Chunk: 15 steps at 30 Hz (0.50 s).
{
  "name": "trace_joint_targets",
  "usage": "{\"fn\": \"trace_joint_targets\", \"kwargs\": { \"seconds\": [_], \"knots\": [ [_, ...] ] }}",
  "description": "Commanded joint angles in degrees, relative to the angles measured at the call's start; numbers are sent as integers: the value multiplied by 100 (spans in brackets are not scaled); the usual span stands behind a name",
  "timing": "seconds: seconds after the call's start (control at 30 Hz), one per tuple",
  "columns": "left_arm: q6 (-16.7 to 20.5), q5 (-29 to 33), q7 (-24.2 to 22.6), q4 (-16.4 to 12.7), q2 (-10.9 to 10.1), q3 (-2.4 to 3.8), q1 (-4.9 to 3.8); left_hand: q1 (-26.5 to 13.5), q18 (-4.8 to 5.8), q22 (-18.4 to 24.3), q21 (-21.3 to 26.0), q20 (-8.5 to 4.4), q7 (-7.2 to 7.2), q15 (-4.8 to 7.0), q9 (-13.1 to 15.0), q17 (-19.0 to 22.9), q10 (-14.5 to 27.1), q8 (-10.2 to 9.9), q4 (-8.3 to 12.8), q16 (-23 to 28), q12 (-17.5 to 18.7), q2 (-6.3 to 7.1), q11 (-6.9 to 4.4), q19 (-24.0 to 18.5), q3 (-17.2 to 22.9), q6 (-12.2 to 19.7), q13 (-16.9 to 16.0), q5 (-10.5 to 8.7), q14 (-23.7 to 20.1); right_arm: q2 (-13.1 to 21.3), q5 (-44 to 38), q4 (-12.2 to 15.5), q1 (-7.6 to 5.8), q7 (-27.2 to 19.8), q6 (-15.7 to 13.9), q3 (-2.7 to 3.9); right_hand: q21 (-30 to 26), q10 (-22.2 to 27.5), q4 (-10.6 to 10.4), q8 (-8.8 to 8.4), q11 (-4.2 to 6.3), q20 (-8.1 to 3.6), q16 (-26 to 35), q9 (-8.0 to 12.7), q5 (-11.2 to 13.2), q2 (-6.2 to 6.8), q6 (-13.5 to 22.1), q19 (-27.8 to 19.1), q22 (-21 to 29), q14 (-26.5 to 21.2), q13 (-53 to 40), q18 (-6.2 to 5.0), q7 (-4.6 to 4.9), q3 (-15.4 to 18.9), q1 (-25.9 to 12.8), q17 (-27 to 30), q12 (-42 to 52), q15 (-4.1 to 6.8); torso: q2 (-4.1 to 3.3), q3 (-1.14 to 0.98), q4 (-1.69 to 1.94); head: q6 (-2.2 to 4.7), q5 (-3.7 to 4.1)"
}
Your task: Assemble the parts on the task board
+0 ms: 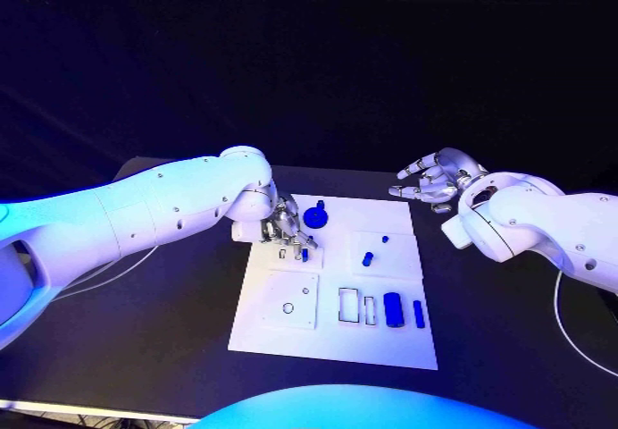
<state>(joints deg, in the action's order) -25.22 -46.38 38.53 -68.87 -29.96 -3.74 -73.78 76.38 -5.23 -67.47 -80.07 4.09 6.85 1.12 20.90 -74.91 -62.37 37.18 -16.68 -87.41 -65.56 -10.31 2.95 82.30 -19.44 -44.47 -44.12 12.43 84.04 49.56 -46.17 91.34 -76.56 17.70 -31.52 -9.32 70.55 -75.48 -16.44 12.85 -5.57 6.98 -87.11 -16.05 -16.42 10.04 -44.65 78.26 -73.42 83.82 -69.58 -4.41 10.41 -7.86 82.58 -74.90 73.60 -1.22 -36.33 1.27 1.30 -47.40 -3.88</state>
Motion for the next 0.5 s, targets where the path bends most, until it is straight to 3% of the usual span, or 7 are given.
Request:
{"fn": "trace_joint_targets", "kwargs": {
  "seconds": [0.03, 0.5],
  "knots": [
    [-182, 33, -47, -7, 39, 1, 9, 79, 114, -11, -30, -28, -1, 42, 25, -1066, -6, 49, 6, -32, 2, -6, -54, 26, -26, -48, -2, 29, 460, -9, -16, -5, 1, -14, 88, 1, -34, 27, 0, 37, 28, -2, 23, -4, -3, -15, -26, -18, 9, 417, 9, -66, -5, -29, 50, -656, 7, 26, -1, 0, 1, -5, 0],
    [-244, 46, -54, 45, 76, -1, 46, 184, 119, -44, -48, -38, -10, 53, 73, -1060, -4, 71, 10, -28, 10, -21, -65, 30, -16, -34, -2, 38, 457, -23, -16, -28, 4, -13, 135, 0, -34, 27, 0, 37, 28, -2, 23, -4, -3, -15, -26, -18, 9, 417, 9, -66, -5, -29, 50, -656, 7, 26, -1, -4, -1, -18, -15]
  ]
}}
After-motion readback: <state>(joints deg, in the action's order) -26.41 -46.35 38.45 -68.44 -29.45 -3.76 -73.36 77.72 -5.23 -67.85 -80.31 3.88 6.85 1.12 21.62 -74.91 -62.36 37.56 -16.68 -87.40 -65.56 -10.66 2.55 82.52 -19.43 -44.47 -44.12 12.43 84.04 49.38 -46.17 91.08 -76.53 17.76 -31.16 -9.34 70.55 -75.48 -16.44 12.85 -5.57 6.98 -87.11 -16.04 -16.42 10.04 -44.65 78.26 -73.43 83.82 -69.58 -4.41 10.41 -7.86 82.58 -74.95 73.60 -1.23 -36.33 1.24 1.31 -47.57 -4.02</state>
